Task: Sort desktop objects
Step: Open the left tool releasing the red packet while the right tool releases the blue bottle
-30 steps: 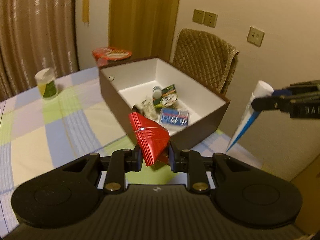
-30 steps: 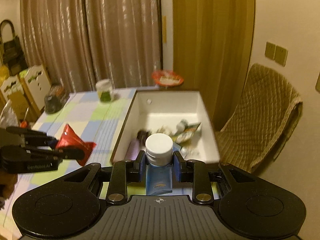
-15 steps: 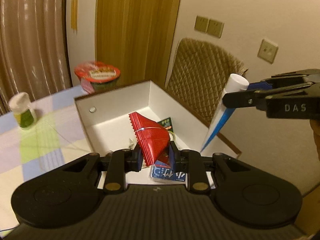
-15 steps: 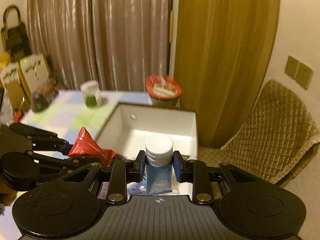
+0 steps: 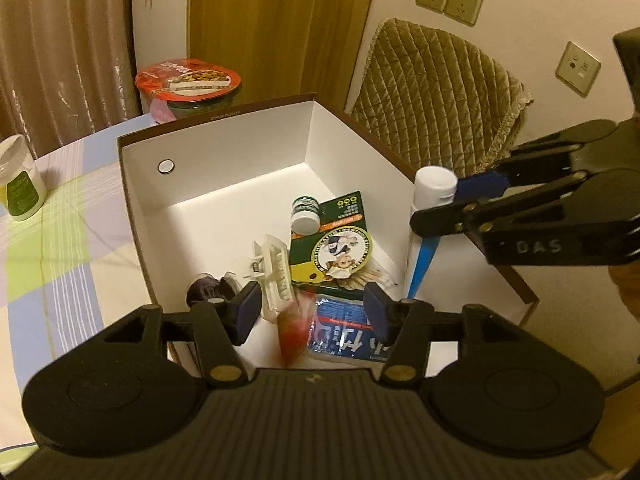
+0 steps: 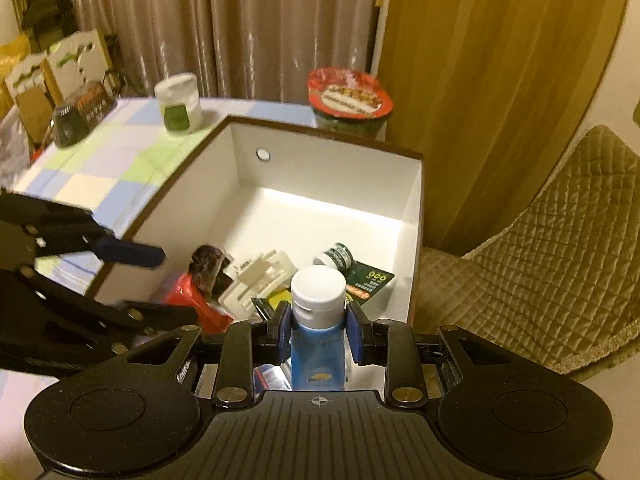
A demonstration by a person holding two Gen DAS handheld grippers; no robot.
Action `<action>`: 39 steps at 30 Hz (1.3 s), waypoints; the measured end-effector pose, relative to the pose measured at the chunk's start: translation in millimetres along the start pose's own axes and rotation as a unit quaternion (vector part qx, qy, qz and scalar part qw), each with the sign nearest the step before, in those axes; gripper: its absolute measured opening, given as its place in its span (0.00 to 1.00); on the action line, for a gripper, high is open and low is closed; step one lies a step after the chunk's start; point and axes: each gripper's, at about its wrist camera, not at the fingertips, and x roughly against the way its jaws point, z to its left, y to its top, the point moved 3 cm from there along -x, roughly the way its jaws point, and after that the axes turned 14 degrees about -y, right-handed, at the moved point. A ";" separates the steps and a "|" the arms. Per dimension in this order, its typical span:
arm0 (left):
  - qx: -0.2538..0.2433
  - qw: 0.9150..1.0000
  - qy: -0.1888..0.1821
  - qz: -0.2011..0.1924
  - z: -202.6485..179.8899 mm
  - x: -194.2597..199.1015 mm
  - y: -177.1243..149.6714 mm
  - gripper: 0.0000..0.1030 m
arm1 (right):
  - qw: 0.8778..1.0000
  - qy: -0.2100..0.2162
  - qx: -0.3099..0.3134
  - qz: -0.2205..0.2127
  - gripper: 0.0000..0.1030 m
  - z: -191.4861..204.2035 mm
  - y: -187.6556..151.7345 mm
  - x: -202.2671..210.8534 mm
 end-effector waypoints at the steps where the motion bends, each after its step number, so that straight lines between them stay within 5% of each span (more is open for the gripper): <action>1: 0.001 1.000 0.004 0.000 1.6 0.3 0.4 0.49 | 1.000 0.000 0.006 0.004 0.27 1.3 0.0 -3.7; 15: -0.002 0.999 0.034 -0.012 9.5 15.0 2.7 0.49 | 0.999 0.033 -0.004 0.009 0.28 8.2 7.4 -36.2; 31: -0.003 0.999 0.037 -0.021 5.4 26.5 -3.5 0.54 | 0.995 0.042 -0.082 -0.031 0.28 -7.9 2.2 -2.4; 32: -0.004 0.999 0.038 -0.022 4.2 28.0 -4.2 0.55 | 0.994 0.041 -0.093 -0.032 0.34 -9.0 -0.7 1.2; 33: -0.005 0.999 0.040 -0.023 3.0 29.6 -5.0 0.56 | 0.993 0.039 -0.103 -0.032 0.51 -9.7 -3.4 4.5; 34: -0.005 0.999 0.040 -0.024 1.7 31.6 -6.1 0.58 | 0.992 0.036 -0.113 -0.034 0.95 -10.3 -6.0 8.2; 39: 0.001 0.998 0.052 -0.025 -4.5 39.5 -13.4 0.66 | 0.991 0.029 -0.117 -0.054 1.00 -3.0 -18.1 28.9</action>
